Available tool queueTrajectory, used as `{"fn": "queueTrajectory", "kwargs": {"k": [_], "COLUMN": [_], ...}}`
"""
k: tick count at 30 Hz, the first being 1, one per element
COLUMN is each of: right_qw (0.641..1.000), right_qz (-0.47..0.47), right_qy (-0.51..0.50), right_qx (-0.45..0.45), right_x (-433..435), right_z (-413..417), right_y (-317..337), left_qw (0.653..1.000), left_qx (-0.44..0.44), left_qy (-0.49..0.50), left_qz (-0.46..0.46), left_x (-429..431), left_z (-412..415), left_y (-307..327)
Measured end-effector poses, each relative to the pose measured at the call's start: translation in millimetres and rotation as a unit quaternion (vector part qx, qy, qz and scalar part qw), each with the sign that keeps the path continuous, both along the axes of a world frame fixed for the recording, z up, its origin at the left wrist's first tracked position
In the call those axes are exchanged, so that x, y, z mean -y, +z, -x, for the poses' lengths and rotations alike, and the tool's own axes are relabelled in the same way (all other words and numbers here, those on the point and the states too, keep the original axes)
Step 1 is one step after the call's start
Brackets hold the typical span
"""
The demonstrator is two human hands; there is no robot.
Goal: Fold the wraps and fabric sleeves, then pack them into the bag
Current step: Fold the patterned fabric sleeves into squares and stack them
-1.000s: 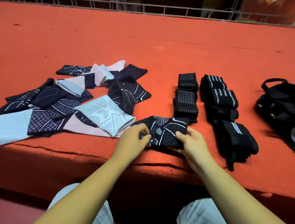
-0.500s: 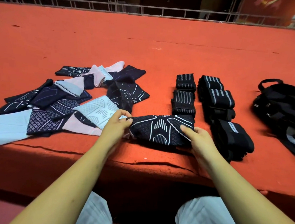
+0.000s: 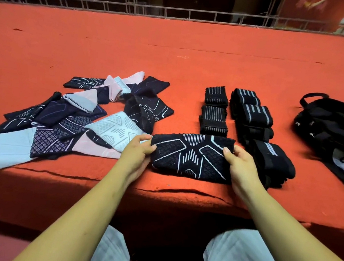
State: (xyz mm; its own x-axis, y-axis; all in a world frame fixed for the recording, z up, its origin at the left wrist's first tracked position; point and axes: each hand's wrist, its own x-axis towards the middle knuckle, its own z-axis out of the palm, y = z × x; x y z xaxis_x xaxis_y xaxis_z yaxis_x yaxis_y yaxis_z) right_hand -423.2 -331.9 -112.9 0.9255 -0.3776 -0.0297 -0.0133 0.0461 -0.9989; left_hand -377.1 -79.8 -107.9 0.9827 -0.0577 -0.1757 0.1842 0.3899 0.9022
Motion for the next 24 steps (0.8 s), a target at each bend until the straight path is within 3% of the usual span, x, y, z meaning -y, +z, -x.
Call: {"fn": "queueTrajectory", "kwargs": {"k": [3,6,11,15,18,20,22,24], "right_qw": [0.998,0.997,0.998,0.999,0.991,0.977,0.966,0.96], "right_qz": [-0.01,0.032,0.04,0.011,0.118,0.205,0.246,0.263], "right_qy": [0.046,0.056,-0.014,-0.039,-0.054,-0.057,-0.069,-0.082], "right_qx": [0.032,0.042,0.049,0.03,0.015,-0.015,-0.043,-0.054], "right_x": [-2,-4,-5,-9,-6,-4,-4,-3], "right_z": [2,4,1,0,-3,-8,-11,-15], "right_y": [7,17,21,23,20,14,8,4], "left_qw": [0.997,0.998,0.968,0.953,0.93,0.91,0.935,0.979], "left_qx": [-0.022,-0.012,0.15,0.207,0.184,0.122,0.053,0.008], "left_qy": [-0.068,-0.052,0.089,0.044,0.037,0.059,0.033,-0.056], "left_qz": [0.027,-0.026,-0.182,-0.218,-0.317,-0.391,-0.349,-0.198], "left_x": [6,6,-1,7,4,2,5,8], "left_z": [-1,-5,-10,-3,-8,-11,-4,4], "left_y": [5,7,5,16,11,2,-2,-4]}}
